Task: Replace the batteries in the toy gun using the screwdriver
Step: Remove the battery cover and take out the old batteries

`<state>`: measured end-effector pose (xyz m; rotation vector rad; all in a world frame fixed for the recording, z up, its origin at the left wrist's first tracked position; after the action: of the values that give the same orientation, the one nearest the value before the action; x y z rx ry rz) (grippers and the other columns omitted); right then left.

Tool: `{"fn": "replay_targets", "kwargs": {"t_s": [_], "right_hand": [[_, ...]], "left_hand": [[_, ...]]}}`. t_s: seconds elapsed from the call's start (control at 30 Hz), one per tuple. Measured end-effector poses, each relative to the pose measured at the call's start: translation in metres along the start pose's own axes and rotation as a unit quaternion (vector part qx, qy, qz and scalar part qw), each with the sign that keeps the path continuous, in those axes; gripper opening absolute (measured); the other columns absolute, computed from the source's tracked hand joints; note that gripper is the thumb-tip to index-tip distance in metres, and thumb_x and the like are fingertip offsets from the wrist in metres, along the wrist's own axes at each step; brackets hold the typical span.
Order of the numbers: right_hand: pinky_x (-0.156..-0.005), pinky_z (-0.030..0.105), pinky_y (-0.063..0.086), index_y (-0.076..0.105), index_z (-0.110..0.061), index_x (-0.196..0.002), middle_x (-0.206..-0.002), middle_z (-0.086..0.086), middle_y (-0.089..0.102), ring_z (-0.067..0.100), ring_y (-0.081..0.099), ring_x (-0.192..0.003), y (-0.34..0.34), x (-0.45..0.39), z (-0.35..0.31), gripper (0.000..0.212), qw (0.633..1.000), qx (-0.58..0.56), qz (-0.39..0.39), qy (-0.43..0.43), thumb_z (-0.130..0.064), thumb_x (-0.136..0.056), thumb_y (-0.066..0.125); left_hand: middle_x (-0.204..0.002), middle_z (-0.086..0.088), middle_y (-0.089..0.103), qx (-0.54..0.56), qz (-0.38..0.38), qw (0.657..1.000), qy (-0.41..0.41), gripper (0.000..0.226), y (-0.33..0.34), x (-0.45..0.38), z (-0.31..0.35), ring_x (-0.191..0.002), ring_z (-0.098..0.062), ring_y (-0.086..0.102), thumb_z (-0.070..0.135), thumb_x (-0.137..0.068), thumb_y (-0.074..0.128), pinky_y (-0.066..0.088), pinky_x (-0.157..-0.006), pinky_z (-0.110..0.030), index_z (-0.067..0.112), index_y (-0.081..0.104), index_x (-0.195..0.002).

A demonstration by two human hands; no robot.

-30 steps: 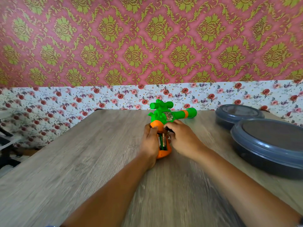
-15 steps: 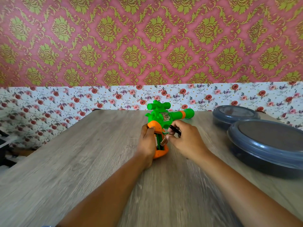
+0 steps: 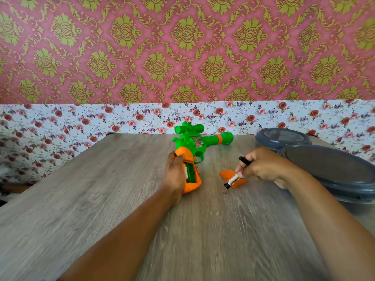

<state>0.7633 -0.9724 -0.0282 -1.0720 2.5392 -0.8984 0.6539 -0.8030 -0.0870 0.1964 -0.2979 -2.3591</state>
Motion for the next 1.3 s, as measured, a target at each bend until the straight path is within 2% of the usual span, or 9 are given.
{"fn": "replay_targets", "kwargs": {"t_s": [0.07, 0.17, 0.3, 0.5, 0.83, 0.93, 1.03, 1.2, 1.3], "right_hand": [[-0.032, 0.010, 0.029, 0.070, 0.001, -0.078, -0.048, -0.005, 0.059, -0.002, 0.046, -0.035, 0.000, -0.001, 0.003, 0.010, 0.999, 0.021, -0.009, 0.038, 0.009, -0.071, 0.068], [-0.038, 0.015, 0.023, 0.071, -0.002, -0.075, -0.054, 0.005, 0.059, 0.012, 0.038, -0.042, 0.000, -0.003, 0.007, 0.012, 0.994, 0.076, -0.021, 0.080, 0.006, -0.066, 0.071], [-0.037, 0.015, 0.022, 0.067, 0.000, -0.088, -0.031, -0.007, 0.047, 0.011, 0.035, -0.043, 0.003, -0.005, 0.011, 0.021, 0.987, 0.117, -0.025, 0.105, 0.007, -0.068, 0.070], [-0.044, 0.017, 0.037, 0.063, -0.001, -0.091, -0.064, 0.008, 0.059, 0.011, 0.052, -0.050, 0.006, -0.011, 0.015, 0.009, 0.986, 0.144, 0.015, 0.086, -0.002, -0.083, 0.061], [-0.062, 0.025, 0.041, 0.064, -0.006, -0.092, -0.079, 0.008, 0.059, 0.021, 0.057, -0.075, 0.005, -0.015, 0.013, 0.018, 0.964, 0.245, 0.089, 0.045, -0.022, -0.084, 0.064], [-0.049, 0.026, 0.030, 0.060, -0.010, -0.068, -0.061, 0.002, 0.051, 0.014, 0.048, -0.057, 0.011, -0.013, -0.001, 0.029, 0.965, 0.181, 0.184, -0.041, -0.030, -0.089, 0.058], [-0.050, 0.026, 0.033, 0.067, -0.010, -0.071, -0.063, 0.000, 0.056, 0.009, 0.050, -0.055, 0.027, -0.011, -0.011, 0.035, 0.957, 0.130, 0.226, -0.124, -0.035, -0.091, 0.053], [-0.056, 0.021, 0.043, 0.064, -0.020, -0.075, -0.063, -0.001, 0.058, 0.009, 0.052, -0.057, 0.059, -0.008, -0.021, 0.020, 0.948, -0.221, 0.140, -0.181, -0.015, -0.092, 0.054], [-0.055, 0.018, 0.048, 0.064, -0.018, -0.079, -0.066, 0.004, 0.060, 0.005, 0.054, -0.057, 0.078, -0.009, -0.022, 0.021, 0.931, -0.279, 0.119, -0.204, -0.006, -0.091, 0.052]], "left_hand": [[-0.082, -0.013, 0.059, 0.002, -0.007, 1.000, 0.001, 0.021, 0.000, 0.001, 0.001, -0.067, -0.024, 0.061, 0.024, -0.102, 0.029, 0.052, -0.056, -0.030, 0.021, 0.038, -0.121], [-0.081, -0.013, 0.060, 0.001, -0.006, 1.000, 0.005, 0.021, -0.001, 0.001, 0.000, -0.067, -0.023, 0.061, 0.024, -0.102, 0.029, 0.052, -0.056, -0.030, 0.021, 0.038, -0.121], [-0.081, -0.012, 0.059, 0.006, -0.012, 1.000, 0.005, 0.021, -0.001, 0.001, 0.001, -0.067, -0.023, 0.061, 0.024, -0.102, 0.030, 0.053, -0.056, -0.030, 0.019, 0.038, -0.121], [-0.083, -0.013, 0.060, -0.002, -0.002, 1.000, 0.002, 0.026, -0.001, 0.001, 0.000, -0.069, -0.024, 0.060, 0.026, -0.102, 0.029, 0.051, -0.059, -0.032, 0.016, 0.039, -0.124], [-0.084, -0.013, 0.060, 0.006, -0.006, 1.000, -0.005, 0.019, -0.002, -0.002, -0.001, -0.069, -0.024, 0.061, 0.027, -0.102, 0.030, 0.051, -0.058, -0.031, 0.023, 0.039, -0.118], [-0.084, -0.013, 0.060, 0.003, -0.005, 1.000, -0.001, 0.021, -0.002, -0.002, -0.001, -0.068, -0.023, 0.061, 0.027, -0.102, 0.030, 0.051, -0.057, -0.030, 0.020, 0.040, -0.119], [-0.084, -0.013, 0.060, 0.002, -0.005, 1.000, -0.001, 0.023, -0.003, -0.003, -0.003, -0.069, -0.024, 0.061, 0.027, -0.102, 0.030, 0.051, -0.057, -0.030, 0.019, 0.040, -0.120], [-0.084, -0.014, 0.060, 0.000, -0.010, 1.000, 0.001, 0.028, -0.003, -0.006, -0.005, -0.070, -0.025, 0.060, 0.026, -0.101, 0.029, 0.051, -0.056, -0.029, 0.012, 0.041, -0.122], [-0.092, -0.018, 0.059, -0.006, -0.009, 1.000, -0.004, 0.036, -0.004, -0.007, -0.008, -0.073, -0.024, 0.060, 0.029, -0.099, 0.028, 0.051, -0.052, -0.025, 0.007, 0.044, -0.123]]}}
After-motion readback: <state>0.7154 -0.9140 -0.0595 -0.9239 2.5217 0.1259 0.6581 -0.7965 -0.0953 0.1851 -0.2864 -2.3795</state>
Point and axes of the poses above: each hand's wrist, its own x-axis away from the middle knuckle, its own y-axis out of the palm, z = x × y, the point moved 1 cm from there along -x, towards the middle knuckle
